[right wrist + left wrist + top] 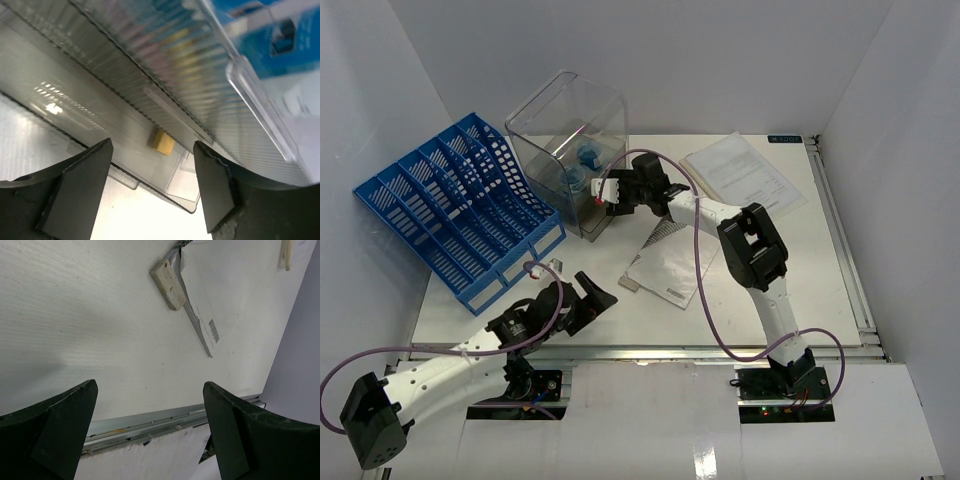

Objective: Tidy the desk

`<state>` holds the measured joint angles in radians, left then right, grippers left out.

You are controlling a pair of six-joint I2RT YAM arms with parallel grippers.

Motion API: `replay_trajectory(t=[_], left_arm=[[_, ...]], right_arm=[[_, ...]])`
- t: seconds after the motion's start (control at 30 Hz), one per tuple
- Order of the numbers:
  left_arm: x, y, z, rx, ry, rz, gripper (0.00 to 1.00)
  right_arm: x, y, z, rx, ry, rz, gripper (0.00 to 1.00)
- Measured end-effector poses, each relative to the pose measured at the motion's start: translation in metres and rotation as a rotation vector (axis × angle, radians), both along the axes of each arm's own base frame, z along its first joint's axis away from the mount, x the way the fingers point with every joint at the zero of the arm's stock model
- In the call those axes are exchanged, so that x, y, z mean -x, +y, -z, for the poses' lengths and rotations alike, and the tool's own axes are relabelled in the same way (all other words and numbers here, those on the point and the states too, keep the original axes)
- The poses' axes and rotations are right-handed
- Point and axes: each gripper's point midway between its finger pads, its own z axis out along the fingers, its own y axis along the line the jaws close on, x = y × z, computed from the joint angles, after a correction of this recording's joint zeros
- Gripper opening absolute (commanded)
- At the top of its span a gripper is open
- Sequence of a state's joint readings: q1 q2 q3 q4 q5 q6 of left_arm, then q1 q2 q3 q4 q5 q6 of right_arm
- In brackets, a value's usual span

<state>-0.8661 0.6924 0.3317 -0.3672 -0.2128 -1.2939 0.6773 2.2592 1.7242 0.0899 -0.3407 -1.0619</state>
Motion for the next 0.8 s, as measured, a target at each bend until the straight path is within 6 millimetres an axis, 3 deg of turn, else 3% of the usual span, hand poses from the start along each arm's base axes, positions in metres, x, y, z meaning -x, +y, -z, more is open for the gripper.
replay_trajectory(t=[0.2,0.37,0.47,0.6,0.7,0.8], left_arm=[[-0.001,-0.001,0.007,-0.013,0.026,-0.012,0.89],[-0.011,-0.008,0.013,-0.067,0.079,-0.039,0.9],[-0.022,-0.019,0.014,-0.103,0.127,-0.069,0.89],[-0.035,-0.033,0.018,-0.154,0.207,-0.12,0.78],[-0.05,-0.049,0.024,-0.215,0.283,-0.155,0.76],[-0.054,-0.057,0.036,-0.261,0.339,-0.164,0.75]], right_arm=[[-0.001,-0.005,-0.004,-0.057,0.048,0.045,0.77],[0.029,-0.022,-0.019,-0.115,0.238,0.05,0.78],[0.057,-0.048,-0.032,-0.132,0.366,0.065,0.78],[0.1,-0.087,-0.045,-0.148,0.493,0.077,0.77],[0.148,-0.122,-0.04,-0.135,0.6,0.079,0.77],[0.176,-0.145,-0.037,-0.13,0.661,0.086,0.77]])
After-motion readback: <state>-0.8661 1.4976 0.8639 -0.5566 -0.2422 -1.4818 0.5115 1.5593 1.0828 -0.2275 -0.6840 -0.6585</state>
